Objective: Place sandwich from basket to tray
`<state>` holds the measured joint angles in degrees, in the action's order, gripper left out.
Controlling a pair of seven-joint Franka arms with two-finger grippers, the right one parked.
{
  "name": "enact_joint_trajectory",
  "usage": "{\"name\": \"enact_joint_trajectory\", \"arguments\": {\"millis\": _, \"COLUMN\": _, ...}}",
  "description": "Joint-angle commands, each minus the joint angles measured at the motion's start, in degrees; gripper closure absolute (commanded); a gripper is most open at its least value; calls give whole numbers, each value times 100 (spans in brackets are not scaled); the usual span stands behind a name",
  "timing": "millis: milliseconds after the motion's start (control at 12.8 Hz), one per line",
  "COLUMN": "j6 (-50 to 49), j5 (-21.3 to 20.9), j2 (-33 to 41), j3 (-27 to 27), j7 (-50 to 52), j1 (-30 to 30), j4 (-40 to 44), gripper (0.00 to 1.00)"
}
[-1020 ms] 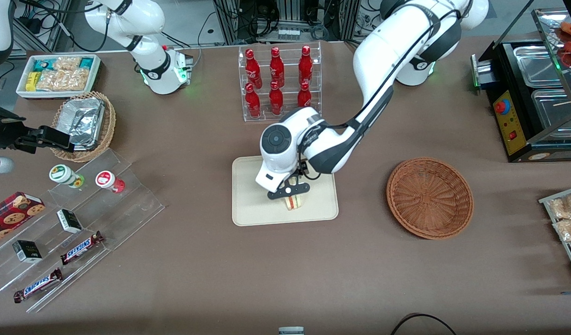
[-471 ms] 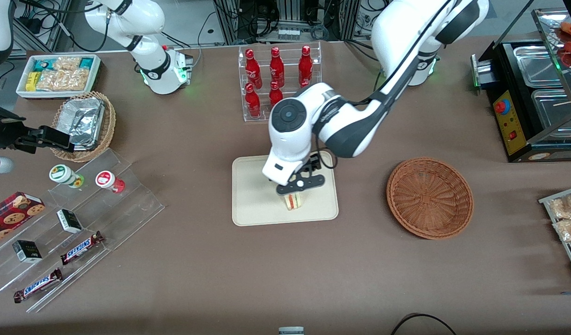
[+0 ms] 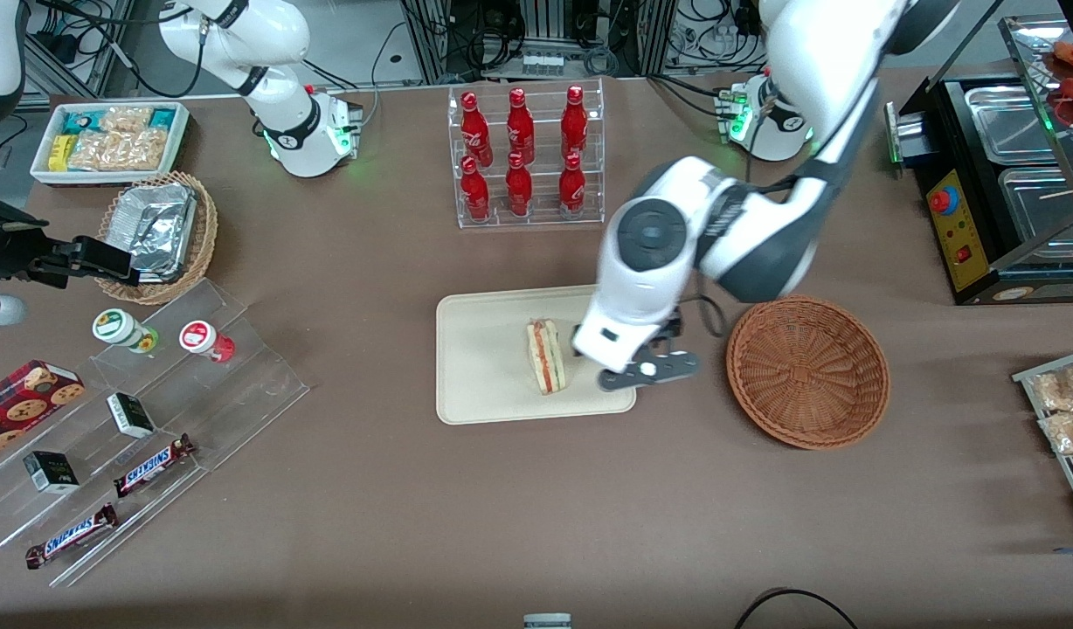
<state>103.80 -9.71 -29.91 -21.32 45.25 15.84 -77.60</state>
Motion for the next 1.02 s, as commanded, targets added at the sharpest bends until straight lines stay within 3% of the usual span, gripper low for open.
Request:
{"name": "enact_joint_trajectory", "arguments": {"millis": 0, "j6": 18, "j5": 286, "j2": 827, "j3": -31, "j7": -857, "j1": -571, "j4": -940, "gripper": 0}}
{"name": "enact_joint_trajectory", "arguments": {"millis": 235, "j6": 9, "j5": 286, "j2": 1328, "j3": -31, "j7": -1938, "j1": -1055, "j4": -1415, "gripper": 0}}
{"name": "enact_joint_trajectory", "arguments": {"millis": 471, "j6": -464, "j5": 601, "j2": 1619, "j3": -31, "j7": -2941, "j1": -1582, "j4": -1460, "gripper": 0}}
{"name": "enact_joint_trajectory", "arguments": {"millis": 941, "j6": -1256, "j5": 831, "j2": 2111, "j3": 13, "j7": -3908, "j1": -2278, "j4": -1434, "gripper": 0}}
